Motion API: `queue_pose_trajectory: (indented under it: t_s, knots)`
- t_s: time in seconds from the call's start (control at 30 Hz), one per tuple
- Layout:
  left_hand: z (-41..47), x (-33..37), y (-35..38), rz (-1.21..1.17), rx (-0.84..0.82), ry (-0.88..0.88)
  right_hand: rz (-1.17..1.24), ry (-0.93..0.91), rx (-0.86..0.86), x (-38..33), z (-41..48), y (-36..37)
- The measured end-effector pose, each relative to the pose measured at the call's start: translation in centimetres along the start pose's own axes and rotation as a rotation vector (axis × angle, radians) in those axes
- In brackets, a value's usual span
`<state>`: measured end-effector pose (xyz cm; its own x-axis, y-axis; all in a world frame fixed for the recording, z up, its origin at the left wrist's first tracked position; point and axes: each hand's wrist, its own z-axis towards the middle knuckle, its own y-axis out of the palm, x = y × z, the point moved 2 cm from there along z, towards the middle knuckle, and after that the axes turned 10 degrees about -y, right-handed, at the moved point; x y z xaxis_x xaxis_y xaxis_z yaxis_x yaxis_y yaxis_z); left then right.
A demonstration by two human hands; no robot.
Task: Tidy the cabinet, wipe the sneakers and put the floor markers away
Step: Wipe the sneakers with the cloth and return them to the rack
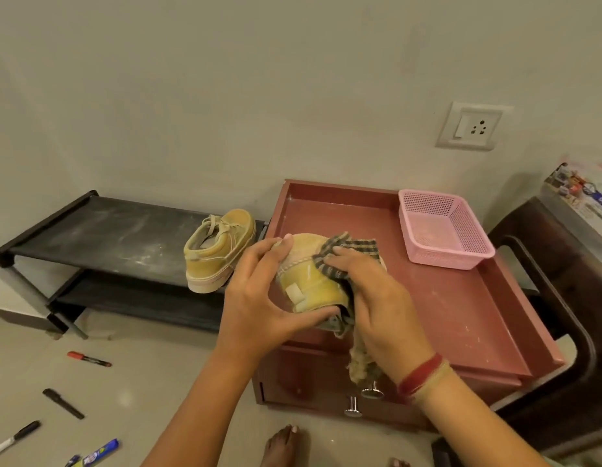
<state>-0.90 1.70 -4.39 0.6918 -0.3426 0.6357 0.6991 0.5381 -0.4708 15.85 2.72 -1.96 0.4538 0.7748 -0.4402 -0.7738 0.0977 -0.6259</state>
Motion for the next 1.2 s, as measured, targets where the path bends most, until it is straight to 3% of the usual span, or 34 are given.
queue_pose_trajectory:
  t_s: [0.17,0.27,0.4,0.53,0.63,0.77,0.9,1.03,1.2]
  knots:
    - [-0.1,-0.4,-0.1,0.024,0.005,-0.021,-0.090,-0.203,-0.101,-2.2,-0.9,1.2]
    - [0.0,-0.5,-0.2,0.020,0.020,-0.041,0.000,-0.044,-0.021,-0.6,0.3,0.5]
    - [0.0,-0.4,0.0,0.041,0.029,-0.048,-0.048,-0.135,-0.109,-1.8,-0.2,1.2]
    - [-0.1,0.0,0.1,0.037,0.059,-0.073,0.044,0.054,-0.049,-0.7,1.0,0.6]
    - [-0.1,0.0,0.3,0.046,0.044,-0.066,-0.014,-0.085,-0.126,-1.8,-0.1,1.2]
    - [-0.3,0.1,0.4,0.048,0.072,-0.075,0.089,0.093,-0.047,-0.1,0.7,0.6]
    - [-0.3,-0.2,0.4,0.063,0.039,-0.082,0.084,-0.031,-0.129,-1.0,-1.1,1.4]
    - [-0.2,-0.6,0.3,0.057,0.038,-0.202,0.146,0.176,0.011,1.9,-0.6,0.9]
    - [-0.1,-1.3,0.0,0.040,-0.002,-0.246,0.180,0.000,-0.100,-0.2,-1.6,2.6]
